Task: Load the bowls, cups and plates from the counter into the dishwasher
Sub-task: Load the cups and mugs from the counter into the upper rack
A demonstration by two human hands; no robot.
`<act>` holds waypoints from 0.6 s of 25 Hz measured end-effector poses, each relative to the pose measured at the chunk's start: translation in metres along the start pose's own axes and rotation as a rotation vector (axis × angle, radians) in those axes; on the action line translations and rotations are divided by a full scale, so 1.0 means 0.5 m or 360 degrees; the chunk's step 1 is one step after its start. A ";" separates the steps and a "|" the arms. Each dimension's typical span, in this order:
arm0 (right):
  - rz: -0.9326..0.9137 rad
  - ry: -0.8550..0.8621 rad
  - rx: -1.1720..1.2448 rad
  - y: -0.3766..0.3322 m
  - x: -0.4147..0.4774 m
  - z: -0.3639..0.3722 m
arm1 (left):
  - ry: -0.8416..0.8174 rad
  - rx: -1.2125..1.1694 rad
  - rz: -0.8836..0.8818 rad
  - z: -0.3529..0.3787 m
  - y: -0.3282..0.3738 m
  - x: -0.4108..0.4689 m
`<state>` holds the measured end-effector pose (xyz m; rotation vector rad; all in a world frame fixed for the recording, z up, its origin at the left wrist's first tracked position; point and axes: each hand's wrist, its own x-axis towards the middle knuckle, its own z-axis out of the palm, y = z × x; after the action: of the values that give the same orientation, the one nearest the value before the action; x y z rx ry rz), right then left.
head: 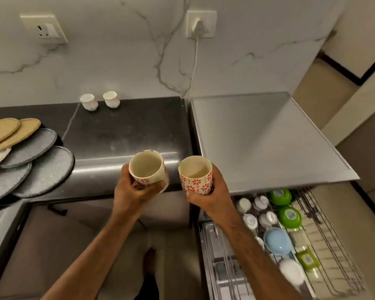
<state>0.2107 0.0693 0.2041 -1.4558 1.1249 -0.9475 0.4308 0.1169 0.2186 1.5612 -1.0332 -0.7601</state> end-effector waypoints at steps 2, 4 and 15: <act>0.0026 0.0065 0.0056 0.020 -0.056 -0.035 | -0.0038 -0.0015 -0.0031 0.026 -0.008 -0.053; 0.0106 0.0121 0.0082 0.073 -0.120 -0.085 | -0.0159 -0.0007 -0.0078 0.077 -0.028 -0.112; 0.0886 0.0472 0.0109 0.496 -0.400 -0.200 | -0.0646 0.0118 -0.0364 0.299 -0.310 -0.326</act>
<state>0.0242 0.2275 -0.0230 -0.8824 1.5908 -0.8016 0.2660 0.2111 0.0264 1.6447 -1.1947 -1.2465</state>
